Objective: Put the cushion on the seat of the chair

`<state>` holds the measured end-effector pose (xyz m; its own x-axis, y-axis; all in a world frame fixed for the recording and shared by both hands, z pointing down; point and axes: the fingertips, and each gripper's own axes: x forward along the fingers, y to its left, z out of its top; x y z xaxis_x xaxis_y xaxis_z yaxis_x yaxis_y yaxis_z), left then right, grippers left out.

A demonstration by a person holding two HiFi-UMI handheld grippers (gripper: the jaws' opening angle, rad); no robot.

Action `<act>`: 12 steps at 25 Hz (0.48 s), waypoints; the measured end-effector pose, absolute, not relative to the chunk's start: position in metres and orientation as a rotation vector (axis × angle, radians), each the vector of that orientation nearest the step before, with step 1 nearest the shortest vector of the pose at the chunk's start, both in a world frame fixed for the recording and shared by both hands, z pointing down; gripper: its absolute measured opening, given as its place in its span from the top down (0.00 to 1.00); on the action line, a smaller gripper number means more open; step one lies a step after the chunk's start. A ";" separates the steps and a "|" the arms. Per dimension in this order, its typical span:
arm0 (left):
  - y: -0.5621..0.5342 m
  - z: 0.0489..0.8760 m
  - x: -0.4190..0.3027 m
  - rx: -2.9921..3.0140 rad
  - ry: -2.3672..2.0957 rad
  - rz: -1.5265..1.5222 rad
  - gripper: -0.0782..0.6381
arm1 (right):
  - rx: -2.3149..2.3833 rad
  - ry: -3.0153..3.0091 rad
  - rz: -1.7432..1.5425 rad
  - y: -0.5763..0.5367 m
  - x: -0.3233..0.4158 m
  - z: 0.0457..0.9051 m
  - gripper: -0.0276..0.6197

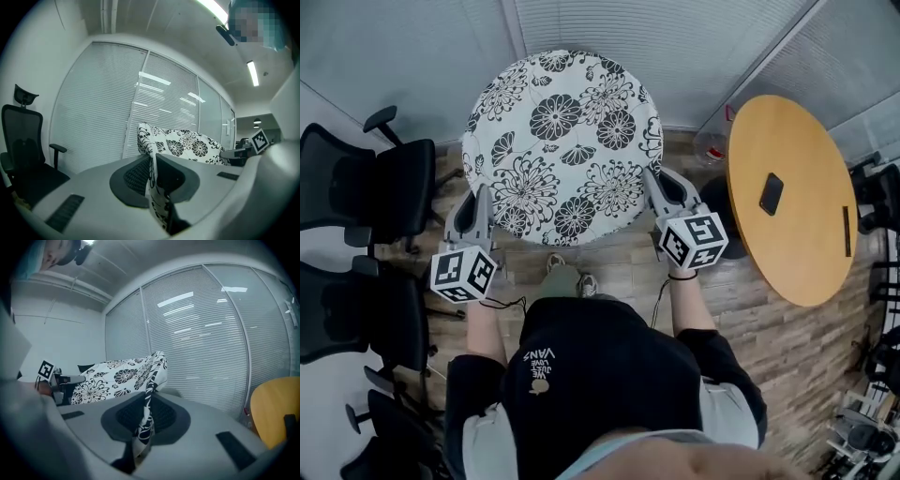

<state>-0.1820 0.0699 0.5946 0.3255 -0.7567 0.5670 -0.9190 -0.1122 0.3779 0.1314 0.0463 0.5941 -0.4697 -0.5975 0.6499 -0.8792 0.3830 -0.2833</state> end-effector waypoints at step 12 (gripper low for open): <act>0.075 0.582 -0.177 1.906 -1.533 0.317 0.84 | 1.229 -2.255 0.864 0.042 0.134 0.596 0.91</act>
